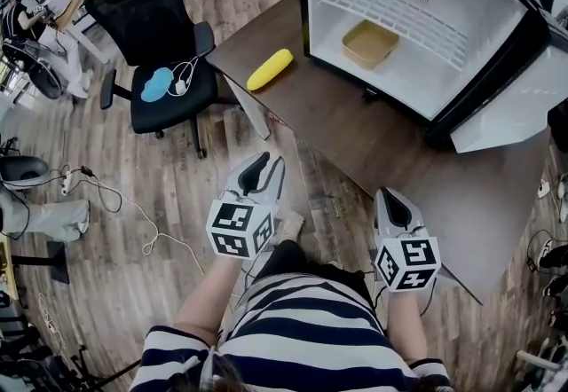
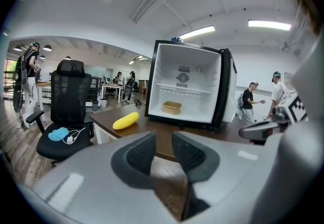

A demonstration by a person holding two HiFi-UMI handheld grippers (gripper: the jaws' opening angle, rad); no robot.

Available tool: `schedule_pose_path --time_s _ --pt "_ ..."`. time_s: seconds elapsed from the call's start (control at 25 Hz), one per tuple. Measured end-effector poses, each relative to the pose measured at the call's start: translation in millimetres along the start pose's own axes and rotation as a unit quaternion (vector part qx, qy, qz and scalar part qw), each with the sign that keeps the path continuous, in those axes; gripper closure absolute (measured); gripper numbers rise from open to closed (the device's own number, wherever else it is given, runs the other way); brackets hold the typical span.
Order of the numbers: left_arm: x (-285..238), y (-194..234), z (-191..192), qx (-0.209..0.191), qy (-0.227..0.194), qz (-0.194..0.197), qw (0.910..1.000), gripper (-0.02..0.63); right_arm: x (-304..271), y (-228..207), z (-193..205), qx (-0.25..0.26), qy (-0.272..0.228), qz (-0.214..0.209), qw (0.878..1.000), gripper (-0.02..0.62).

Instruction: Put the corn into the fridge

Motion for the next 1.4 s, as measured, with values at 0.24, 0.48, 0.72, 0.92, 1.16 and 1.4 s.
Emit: schedule_pose_path --time_s 0.24,0.48,0.72,0.92,1.16,1.4 --pt "-31.8 30.4 -14.1 -0.022 0.011 0.012 0.9996 0.606 -33.1 7.6 -17.1 0.001 0.012 0.005 1.0 0.604" --pt "-68.9 63.2 -22.3 -0.036 0.024 0.021 0.9989 0.606 -72.8 16.9 -28.4 0.009 0.034 0.006 0.999 0.604" --pt "-104.6 98.9 -34.1 -0.048 0.034 0.023 0.998 0.606 -109.3 25.9 -41.6 0.013 0.054 -0.002 0.998 0.604" --pt "-136.4 118.6 -39.2 -0.075 0.055 0.024 0.9953 0.606 -135.9 25.9 -44.2 0.007 0.068 -0.001 0.998 0.604" --pt "-172.1 141.1 -47.6 -0.101 0.075 0.024 0.9917 0.606 -164.3 26.9 -45.7 -0.001 0.086 -0.004 0.996 0.604" --pt "-205.7 166.8 -53.3 -0.113 0.094 0.024 0.9888 0.606 -188.8 30.2 -50.3 -0.003 0.099 -0.002 0.995 0.604"
Point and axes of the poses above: the fingertips, and each gripper's own axes: x backward along the fingers, y to its left, z out of its underside, the point moved 1 cm from there along x, backward along the fingers, and after that the axes turned 8 degrees about y, right-handed, at the moved point
